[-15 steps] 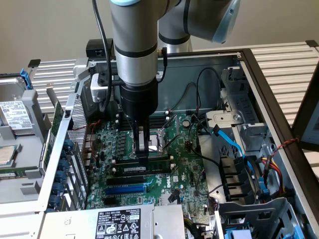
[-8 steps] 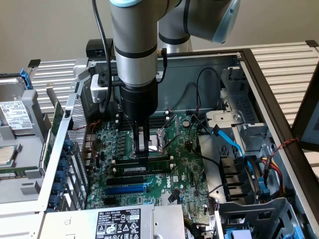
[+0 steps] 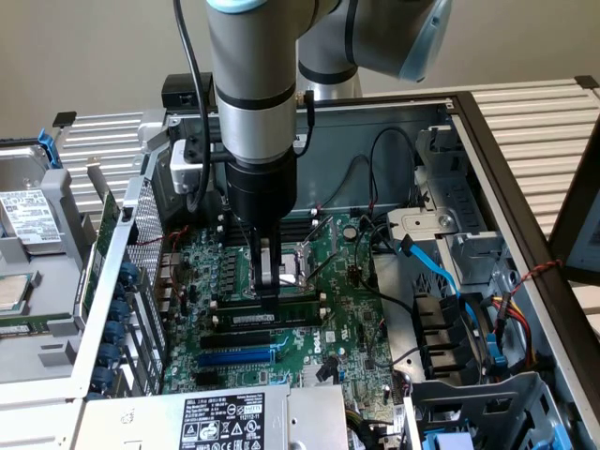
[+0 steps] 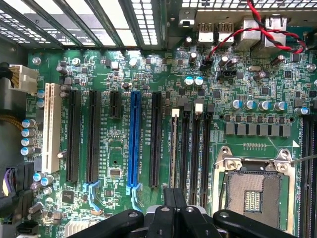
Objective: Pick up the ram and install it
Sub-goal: 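Press down the ram until it locks into place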
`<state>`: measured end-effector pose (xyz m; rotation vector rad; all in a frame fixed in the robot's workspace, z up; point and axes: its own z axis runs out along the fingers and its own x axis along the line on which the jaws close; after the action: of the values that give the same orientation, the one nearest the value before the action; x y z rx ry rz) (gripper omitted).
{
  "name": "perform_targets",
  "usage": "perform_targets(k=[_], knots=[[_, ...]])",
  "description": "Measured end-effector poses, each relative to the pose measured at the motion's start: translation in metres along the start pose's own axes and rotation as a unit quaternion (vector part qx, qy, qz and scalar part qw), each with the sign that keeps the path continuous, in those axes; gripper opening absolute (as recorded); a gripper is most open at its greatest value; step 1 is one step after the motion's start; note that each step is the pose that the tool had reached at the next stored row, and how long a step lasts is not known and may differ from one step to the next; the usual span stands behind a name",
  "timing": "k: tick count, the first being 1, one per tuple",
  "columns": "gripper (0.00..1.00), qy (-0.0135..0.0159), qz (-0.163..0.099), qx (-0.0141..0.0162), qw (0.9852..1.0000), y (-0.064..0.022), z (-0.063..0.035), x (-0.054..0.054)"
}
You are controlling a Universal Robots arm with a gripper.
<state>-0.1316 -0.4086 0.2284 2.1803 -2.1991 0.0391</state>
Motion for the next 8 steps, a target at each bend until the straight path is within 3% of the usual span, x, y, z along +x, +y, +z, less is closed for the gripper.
perform_targets(k=[8], knots=[[0.1, 0.0006, 0.0, -0.0003, 1.0, 0.0004, -0.0307, 0.002]])
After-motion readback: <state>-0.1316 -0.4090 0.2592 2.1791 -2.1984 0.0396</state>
